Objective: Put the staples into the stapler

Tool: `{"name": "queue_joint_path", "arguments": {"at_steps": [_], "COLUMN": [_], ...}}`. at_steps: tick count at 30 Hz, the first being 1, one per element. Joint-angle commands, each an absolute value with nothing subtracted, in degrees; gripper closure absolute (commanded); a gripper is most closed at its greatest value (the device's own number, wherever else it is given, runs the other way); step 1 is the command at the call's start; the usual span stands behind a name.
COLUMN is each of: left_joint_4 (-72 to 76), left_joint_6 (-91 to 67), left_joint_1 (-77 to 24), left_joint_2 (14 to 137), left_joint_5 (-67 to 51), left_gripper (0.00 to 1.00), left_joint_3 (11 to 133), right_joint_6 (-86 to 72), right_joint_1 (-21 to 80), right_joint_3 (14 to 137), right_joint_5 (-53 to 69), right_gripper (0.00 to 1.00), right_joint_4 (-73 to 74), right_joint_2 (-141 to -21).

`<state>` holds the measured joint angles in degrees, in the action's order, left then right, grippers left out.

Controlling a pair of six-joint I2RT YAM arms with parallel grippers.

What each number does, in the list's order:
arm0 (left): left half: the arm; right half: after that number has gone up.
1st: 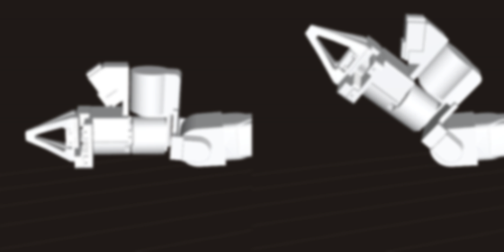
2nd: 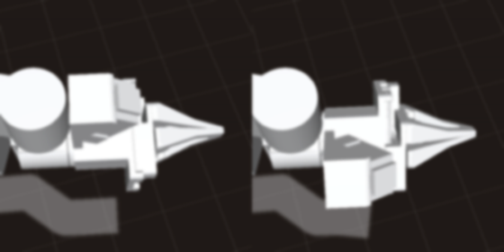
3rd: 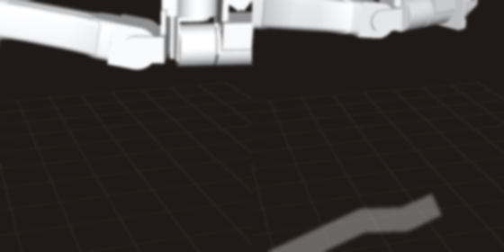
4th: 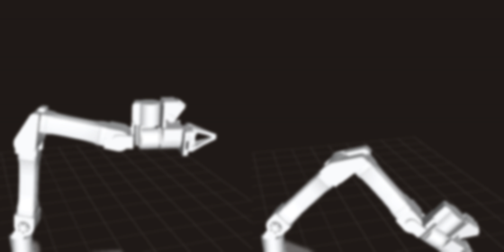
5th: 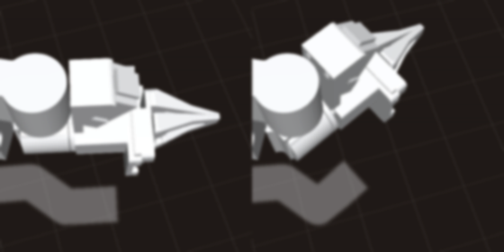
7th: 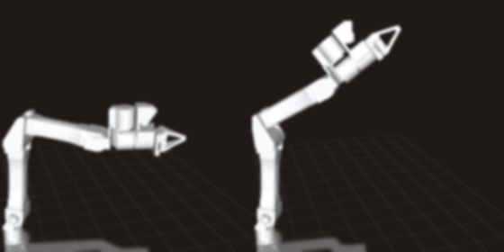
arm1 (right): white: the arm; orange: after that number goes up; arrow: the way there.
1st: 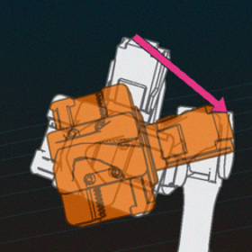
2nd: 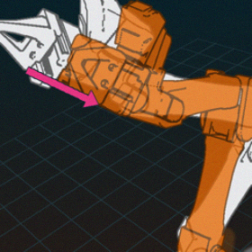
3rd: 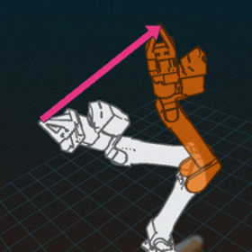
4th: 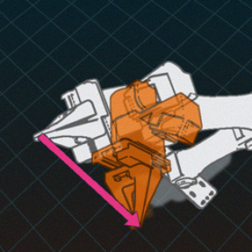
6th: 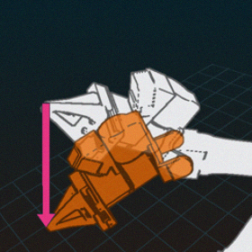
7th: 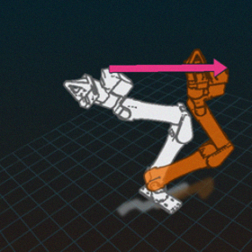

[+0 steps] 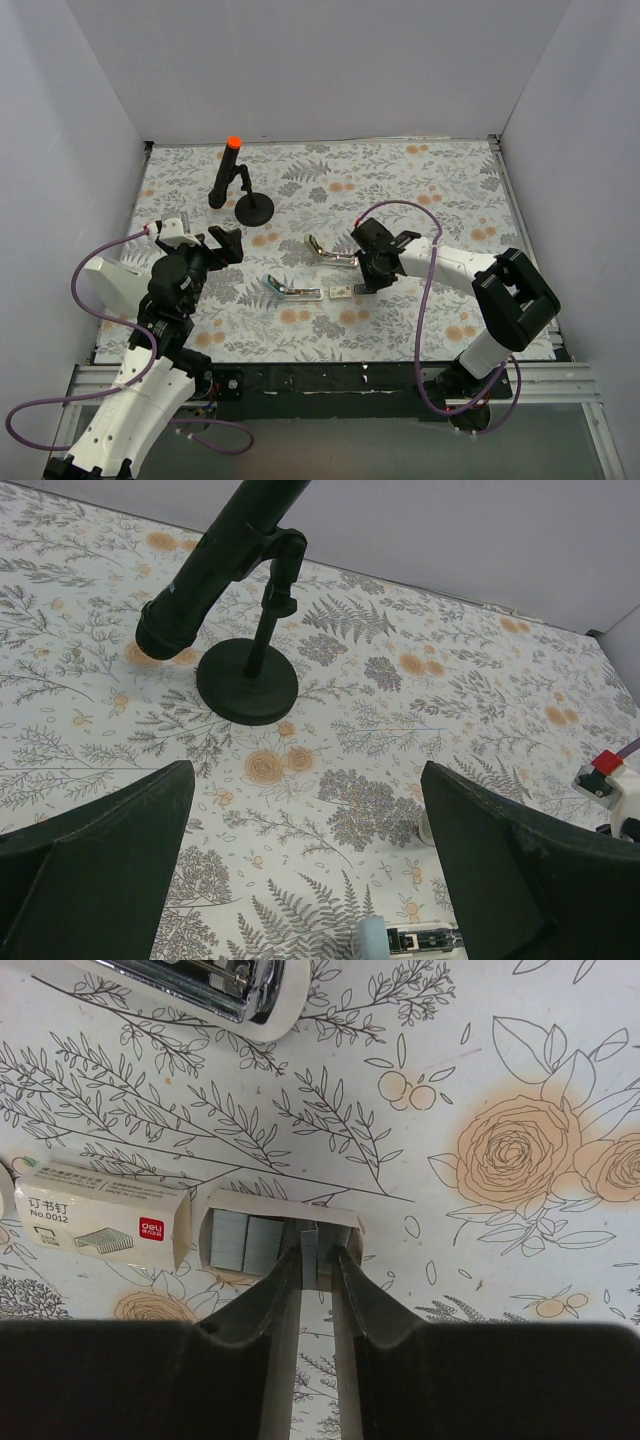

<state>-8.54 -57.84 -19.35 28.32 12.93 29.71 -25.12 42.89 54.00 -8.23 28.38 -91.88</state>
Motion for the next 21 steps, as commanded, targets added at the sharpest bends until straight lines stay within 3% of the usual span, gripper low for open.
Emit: {"name": "queue_joint_path", "arguments": {"at_steps": [1,5,9,21], "left_joint_4": [-7.91,-8.09,-8.00,-6.16], "left_joint_6": [-57.04,-57.04,-57.04,-60.10], "left_joint_1": [-19.60,-19.69,-19.69,-19.78], "left_joint_2": [27.86,27.86,27.86,28.91], "left_joint_5": [12.66,12.66,12.66,7.22], "left_gripper": [0.02,0.02,0.02,0.02], "left_joint_3": [29.44,29.44,29.53,29.70], "right_joint_6": [-24.61,-24.43,-24.26,-18.73], "right_joint_1": [43.15,43.15,43.15,43.50], "right_joint_3": [55.90,56.16,56.60,55.47], "right_joint_5": [-8.96,-9.31,-9.58,-10.37], "right_gripper": [0.76,0.88,0.93,0.95], "right_joint_4": [28.56,29.18,29.62,27.43], "right_joint_2": [-91.93,-91.41,-90.53,-81.58]}}
